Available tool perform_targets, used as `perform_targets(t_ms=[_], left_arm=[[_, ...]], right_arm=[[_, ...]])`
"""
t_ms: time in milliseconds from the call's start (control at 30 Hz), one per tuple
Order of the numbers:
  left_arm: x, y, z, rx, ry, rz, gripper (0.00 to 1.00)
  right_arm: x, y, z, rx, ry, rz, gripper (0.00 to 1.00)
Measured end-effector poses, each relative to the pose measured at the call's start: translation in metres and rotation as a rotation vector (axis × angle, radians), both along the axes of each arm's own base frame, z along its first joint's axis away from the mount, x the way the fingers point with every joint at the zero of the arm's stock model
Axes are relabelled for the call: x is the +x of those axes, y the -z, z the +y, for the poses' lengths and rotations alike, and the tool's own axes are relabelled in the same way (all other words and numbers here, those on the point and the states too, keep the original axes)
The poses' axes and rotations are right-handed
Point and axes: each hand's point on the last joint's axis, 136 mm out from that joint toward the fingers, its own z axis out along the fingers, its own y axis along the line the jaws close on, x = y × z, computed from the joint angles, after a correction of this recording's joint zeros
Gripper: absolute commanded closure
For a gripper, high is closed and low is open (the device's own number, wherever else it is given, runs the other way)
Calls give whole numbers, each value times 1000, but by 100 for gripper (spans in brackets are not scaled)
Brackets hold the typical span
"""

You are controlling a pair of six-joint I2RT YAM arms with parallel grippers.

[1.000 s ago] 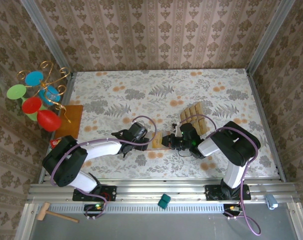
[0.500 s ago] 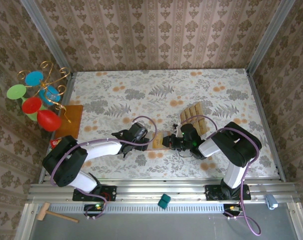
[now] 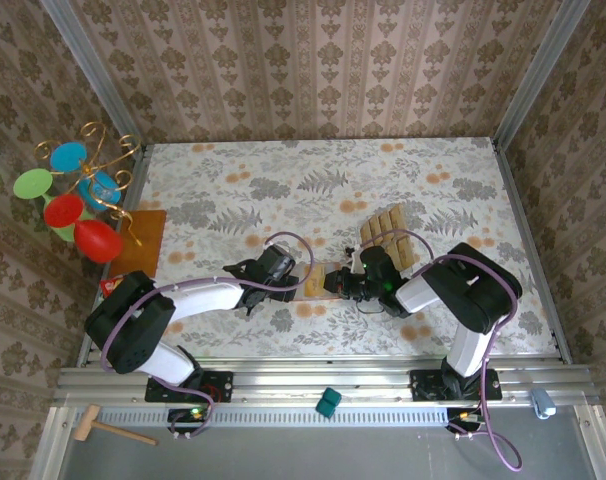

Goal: Put the credit cards into the card holder
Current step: Insert the credit card into the card slot.

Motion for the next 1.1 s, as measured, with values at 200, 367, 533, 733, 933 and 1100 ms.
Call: perform_targets(t_ms=[200, 367, 533, 733, 933, 1100], left_arm=[[0, 0, 0, -1, -2, 0, 14], [0, 0, 0, -1, -2, 0, 14], [0, 0, 0, -1, -2, 1, 14], [0, 0, 0, -1, -2, 0, 14], [0, 0, 0, -1, -2, 0, 14], [0, 0, 0, -1, -2, 1, 14]], right_arm=[[1, 1, 2, 1, -4, 2, 100], [2, 0, 2, 3, -5, 1, 100], [2, 0, 2, 3, -5, 2, 100], [1, 1, 2, 1, -6, 5, 99], [1, 1, 3, -5, -8, 14, 93], [2, -1, 4, -14, -17, 22, 75]])
